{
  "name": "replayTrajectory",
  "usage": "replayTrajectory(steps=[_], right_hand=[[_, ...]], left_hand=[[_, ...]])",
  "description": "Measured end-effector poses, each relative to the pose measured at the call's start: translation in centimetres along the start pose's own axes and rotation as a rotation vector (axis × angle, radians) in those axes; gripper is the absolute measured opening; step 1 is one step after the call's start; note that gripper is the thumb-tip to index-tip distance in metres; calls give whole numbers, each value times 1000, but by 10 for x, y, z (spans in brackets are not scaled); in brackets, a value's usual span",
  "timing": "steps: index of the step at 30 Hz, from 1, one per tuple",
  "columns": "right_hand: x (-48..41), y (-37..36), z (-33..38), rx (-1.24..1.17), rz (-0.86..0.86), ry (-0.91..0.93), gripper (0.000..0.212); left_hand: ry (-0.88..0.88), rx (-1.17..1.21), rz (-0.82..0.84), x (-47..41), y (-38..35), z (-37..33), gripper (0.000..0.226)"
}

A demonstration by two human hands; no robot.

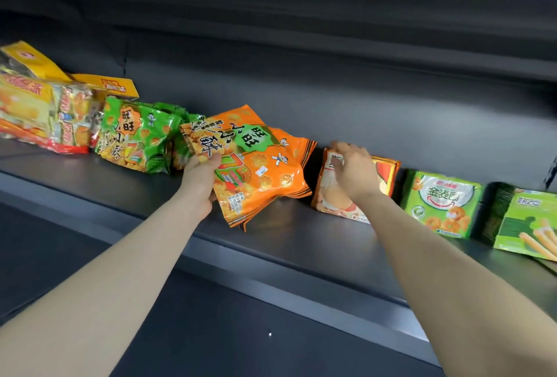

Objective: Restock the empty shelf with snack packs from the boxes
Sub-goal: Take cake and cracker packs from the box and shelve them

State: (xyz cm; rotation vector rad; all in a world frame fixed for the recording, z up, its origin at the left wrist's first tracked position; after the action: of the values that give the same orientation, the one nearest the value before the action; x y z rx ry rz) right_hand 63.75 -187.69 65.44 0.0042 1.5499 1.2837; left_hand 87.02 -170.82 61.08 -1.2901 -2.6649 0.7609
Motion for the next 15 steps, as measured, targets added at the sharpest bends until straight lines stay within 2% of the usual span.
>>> replayTrajectory(steps=[1, 2, 4, 6, 9, 10, 13, 15], right_hand=[[5, -1, 12, -156, 56, -50, 26], [12, -1, 26, -354, 156, -134, 26], [24, -4, 52, -814, 418, -373, 37], [30, -11, 67, -1115, 594, -517, 49], [32, -23, 67, -1273, 514, -583, 57], [31, -26, 65, -1285, 456, -595, 55], [29, -28, 57, -1270, 355, -567, 43], [23, -27, 55, -1190, 293, -514, 27]], left_hand=[[-1, 12, 7, 0, -3, 0, 10], [-4, 32, 19, 1, -6, 1, 12], [-24, 80, 49, 2, -11, 2, 17], [-48, 115, 67, 3, -15, 4, 16], [-36, 105, 95, 2, -12, 5, 33], [-23, 80, 121, 0, -8, 5, 48], [19, 4, 215, -7, 5, 4, 111], [-3, -6, 201, -12, 11, 4, 129]])
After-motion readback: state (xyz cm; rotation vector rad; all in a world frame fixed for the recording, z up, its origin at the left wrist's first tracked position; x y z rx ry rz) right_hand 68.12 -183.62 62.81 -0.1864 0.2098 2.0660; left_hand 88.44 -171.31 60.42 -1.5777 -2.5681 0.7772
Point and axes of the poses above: each hand's wrist, its own x-axis away from the middle knuckle, its own y-axis out of the back of the hand, z = x × y, the point moved 1 cm from there along -x, towards the middle knuckle, and after that the axes turned 5 degrees about z, right-handed, at the moved point
